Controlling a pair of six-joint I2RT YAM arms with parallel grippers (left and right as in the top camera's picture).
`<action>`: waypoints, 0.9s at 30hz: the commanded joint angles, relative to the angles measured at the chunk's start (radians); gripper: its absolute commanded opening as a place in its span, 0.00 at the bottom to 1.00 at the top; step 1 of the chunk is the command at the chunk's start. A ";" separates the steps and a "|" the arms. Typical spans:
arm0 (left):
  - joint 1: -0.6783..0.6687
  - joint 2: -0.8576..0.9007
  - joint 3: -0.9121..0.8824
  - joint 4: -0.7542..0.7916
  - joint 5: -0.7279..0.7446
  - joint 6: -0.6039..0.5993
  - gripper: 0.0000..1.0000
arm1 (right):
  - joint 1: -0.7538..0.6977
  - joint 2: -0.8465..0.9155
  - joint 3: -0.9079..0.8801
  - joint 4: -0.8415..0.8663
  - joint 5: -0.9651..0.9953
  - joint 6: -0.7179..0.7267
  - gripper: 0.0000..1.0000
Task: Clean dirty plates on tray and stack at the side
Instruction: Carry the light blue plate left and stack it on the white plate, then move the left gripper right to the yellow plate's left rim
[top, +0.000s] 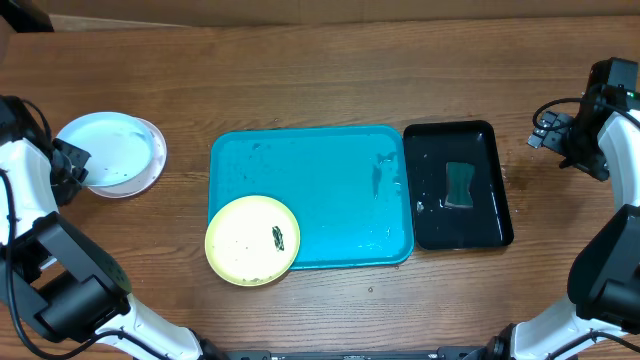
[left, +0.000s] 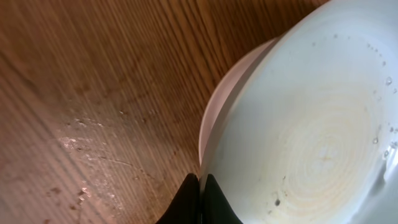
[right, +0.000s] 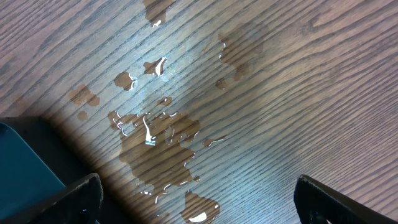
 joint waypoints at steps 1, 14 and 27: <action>-0.007 0.005 -0.024 0.021 0.060 -0.010 0.13 | -0.003 -0.011 0.014 0.003 0.004 0.003 1.00; -0.024 0.005 -0.024 -0.023 0.582 0.122 1.00 | -0.003 -0.011 0.014 0.003 0.004 0.003 1.00; -0.313 0.005 -0.024 -0.245 0.667 0.263 0.04 | -0.003 -0.011 0.014 0.003 0.004 0.003 1.00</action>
